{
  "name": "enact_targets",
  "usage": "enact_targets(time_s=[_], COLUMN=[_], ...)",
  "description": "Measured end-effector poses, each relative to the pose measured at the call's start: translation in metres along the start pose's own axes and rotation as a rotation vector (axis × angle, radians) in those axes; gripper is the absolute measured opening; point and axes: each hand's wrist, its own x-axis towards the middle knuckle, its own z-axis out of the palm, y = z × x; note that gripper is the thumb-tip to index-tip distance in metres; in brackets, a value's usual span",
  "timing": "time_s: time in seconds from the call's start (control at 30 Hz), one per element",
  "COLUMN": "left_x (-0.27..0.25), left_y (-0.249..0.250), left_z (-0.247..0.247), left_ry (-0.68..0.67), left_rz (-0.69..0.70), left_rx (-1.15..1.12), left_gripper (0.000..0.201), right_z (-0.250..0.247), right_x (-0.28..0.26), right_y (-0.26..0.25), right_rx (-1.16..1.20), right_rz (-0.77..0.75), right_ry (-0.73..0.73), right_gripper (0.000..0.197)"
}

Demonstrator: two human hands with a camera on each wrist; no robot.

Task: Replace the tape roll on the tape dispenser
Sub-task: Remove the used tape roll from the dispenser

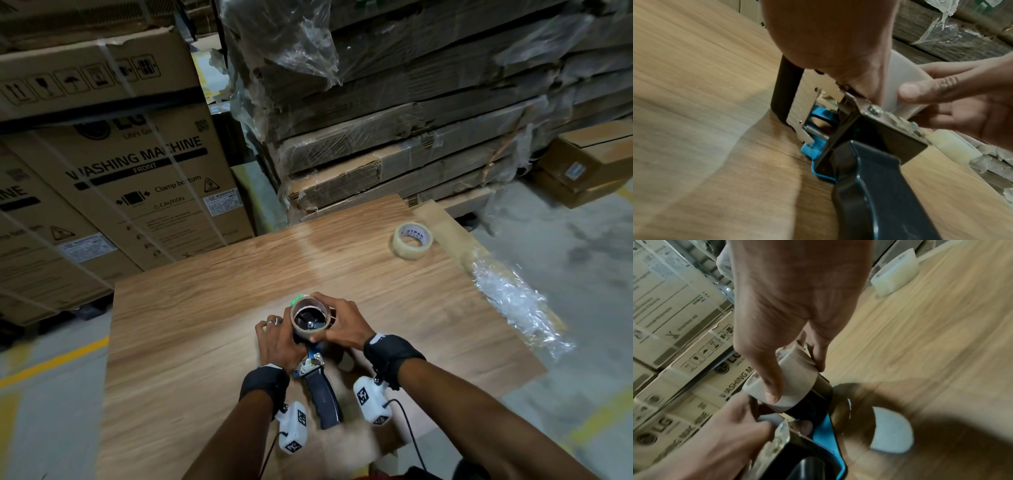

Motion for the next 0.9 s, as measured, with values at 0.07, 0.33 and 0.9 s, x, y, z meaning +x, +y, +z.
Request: enact_targets(time_s=[0.07, 0.33, 0.9], left_x=[-0.001, 0.0, 0.009], left_y=[0.0, 0.015, 0.022], left_z=[-0.002, -0.023, -0.028], left_ry=[-0.028, -0.08, -0.152], left_rz=[0.002, -0.061, -0.127], left_rx=[0.011, -0.146, -0.158], left_gripper=[0.074, 0.097, 0.078], right_z=[-0.005, -0.064, -0.193], right_x=[-0.001, -0.015, -0.06], right_y=[0.004, 0.034, 0.123], right_rx=[0.01, -0.007, -0.158], right_rz=[0.021, 0.094, 0.415], right_ry=[0.025, 0.255, 0.525], right_gripper=[0.095, 0.09, 0.072])
